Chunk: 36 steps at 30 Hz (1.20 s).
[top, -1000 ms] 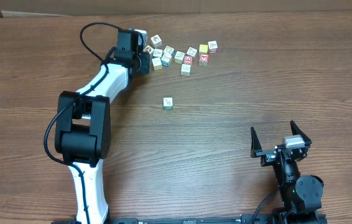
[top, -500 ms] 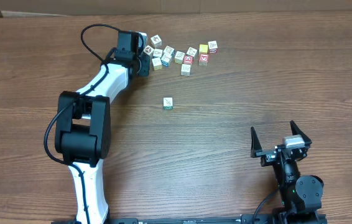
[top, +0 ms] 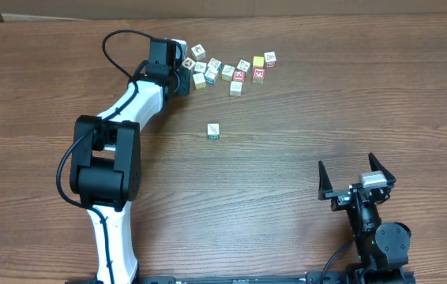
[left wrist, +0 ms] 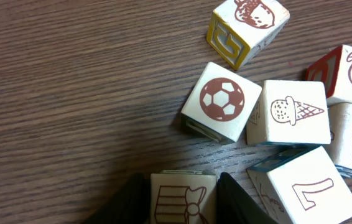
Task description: Form a horizontal line
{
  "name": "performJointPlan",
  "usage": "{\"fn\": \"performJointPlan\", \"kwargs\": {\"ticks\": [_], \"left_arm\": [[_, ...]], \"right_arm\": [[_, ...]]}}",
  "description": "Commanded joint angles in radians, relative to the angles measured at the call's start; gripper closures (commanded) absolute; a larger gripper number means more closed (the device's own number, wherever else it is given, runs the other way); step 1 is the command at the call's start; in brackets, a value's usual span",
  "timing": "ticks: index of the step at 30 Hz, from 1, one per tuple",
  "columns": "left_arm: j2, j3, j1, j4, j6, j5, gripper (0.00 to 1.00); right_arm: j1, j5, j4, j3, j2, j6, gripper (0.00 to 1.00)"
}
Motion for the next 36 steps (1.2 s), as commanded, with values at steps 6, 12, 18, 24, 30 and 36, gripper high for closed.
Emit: {"fn": "performJointPlan", "kwargs": {"ticks": [6, 12, 18, 24, 30, 36], "left_arm": [[0.018, -0.008, -0.014, -0.028, -0.005, 0.012, 0.66], [-0.021, -0.008, -0.014, -0.091, -0.032, 0.011, 0.62], [-0.099, -0.008, -0.014, -0.16, -0.056, 0.011, 0.61], [-0.124, -0.008, -0.014, -0.171, -0.056, 0.019, 0.5], [-0.089, -0.009, -0.014, -0.131, -0.056, 0.017, 0.43], [-0.014, -0.009, -0.013, -0.057, -0.056, 0.008, 0.42]], "right_arm": [[0.004, -0.006, 0.006, -0.011, -0.01, -0.002, 0.0], [0.004, -0.006, 0.006, -0.011, -0.01, -0.002, 0.0], [0.004, -0.006, 0.006, -0.011, -0.01, -0.002, 0.0], [0.004, -0.006, 0.006, -0.011, -0.01, -0.001, 0.0], [0.004, -0.006, 0.006, -0.011, -0.01, -0.002, 0.0], [0.004, -0.006, 0.006, -0.011, -0.01, -0.001, 0.0]]}}
